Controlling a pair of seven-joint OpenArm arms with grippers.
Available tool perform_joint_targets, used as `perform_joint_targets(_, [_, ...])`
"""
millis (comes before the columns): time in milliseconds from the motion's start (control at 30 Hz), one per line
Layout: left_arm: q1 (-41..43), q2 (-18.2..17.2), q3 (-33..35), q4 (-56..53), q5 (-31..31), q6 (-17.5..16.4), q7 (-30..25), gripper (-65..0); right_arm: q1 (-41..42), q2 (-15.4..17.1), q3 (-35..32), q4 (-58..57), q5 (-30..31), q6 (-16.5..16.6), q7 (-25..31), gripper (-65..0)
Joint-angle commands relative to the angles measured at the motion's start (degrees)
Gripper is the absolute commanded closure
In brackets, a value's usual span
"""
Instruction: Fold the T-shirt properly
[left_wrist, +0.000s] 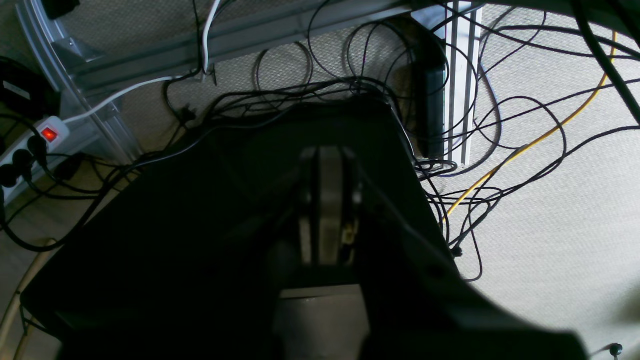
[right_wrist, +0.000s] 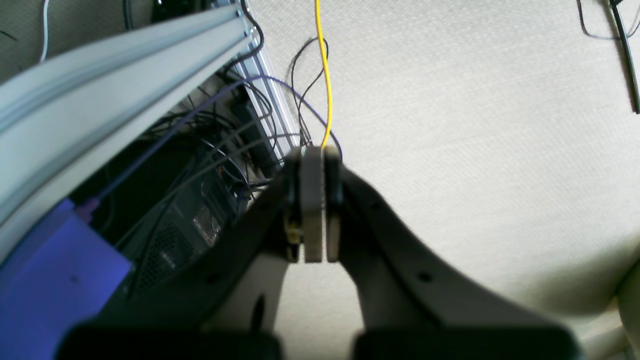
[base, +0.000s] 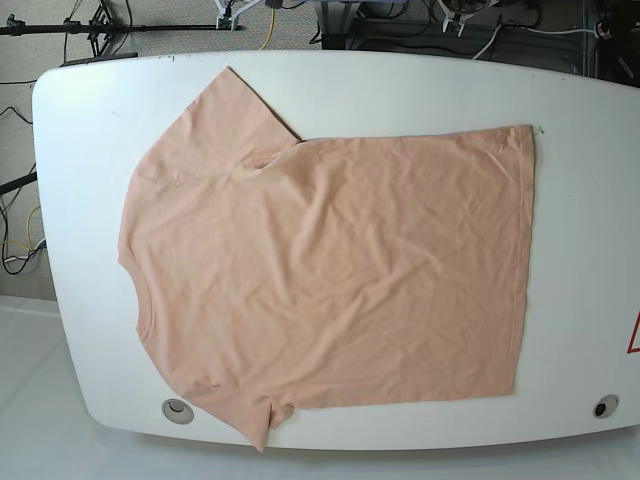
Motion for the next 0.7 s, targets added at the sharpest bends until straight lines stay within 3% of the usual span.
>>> perform_joint_targets(0, [0.75, -0.30, 0.03, 0.79, -1.71, 0.58, -5.11, 0.0, -2.50, 2.83, -0.59, 0.68, -0.03, 0.52, 2.02, -0.2])
perform_joint_targets(667, [1.37, -0.30, -0.09, 0.19, -1.51, 0.34, -6.98, 0.0, -2.54, 3.01, -0.57, 0.80, -0.16, 0.51, 3.04, -0.4])
